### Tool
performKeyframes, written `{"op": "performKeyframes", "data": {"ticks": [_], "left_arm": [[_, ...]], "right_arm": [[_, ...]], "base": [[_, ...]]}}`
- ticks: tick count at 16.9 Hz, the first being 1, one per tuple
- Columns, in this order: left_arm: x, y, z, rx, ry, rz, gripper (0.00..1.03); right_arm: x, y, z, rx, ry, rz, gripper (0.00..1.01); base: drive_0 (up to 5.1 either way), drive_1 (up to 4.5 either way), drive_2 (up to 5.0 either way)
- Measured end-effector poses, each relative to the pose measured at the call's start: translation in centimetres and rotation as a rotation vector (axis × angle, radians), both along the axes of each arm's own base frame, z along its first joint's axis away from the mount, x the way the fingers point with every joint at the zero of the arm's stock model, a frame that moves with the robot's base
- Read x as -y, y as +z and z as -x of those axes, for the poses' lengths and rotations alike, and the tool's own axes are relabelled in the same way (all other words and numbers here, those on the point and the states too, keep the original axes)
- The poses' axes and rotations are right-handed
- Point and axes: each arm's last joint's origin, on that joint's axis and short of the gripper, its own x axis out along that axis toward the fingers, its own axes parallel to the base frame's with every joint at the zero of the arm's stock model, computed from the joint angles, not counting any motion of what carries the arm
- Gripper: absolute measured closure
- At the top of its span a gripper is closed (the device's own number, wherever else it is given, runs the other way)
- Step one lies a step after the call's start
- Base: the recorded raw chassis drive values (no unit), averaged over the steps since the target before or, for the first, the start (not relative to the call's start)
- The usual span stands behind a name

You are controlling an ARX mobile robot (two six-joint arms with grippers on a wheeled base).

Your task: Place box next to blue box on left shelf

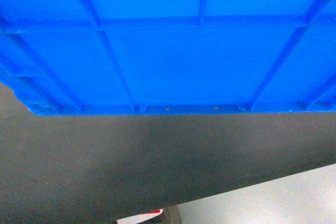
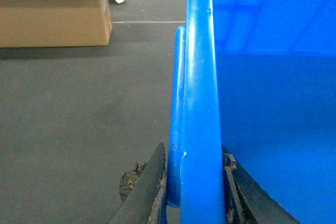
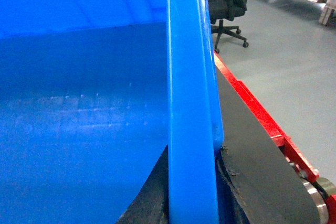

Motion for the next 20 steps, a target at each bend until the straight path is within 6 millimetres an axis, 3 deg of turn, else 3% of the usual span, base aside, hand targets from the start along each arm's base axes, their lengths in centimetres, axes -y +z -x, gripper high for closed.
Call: {"op": "performKeyframes", "data": {"ticks": [20], "left_arm": [[0.00, -0.01, 0.00, -0.001, 0.001, -0.004, 0.83]], "right_arm": [[0.00, 0.00, 0.00, 0.000, 0.001, 0.001, 0.86]], "base": [[-1.5, -1.53, -1.5]]}}
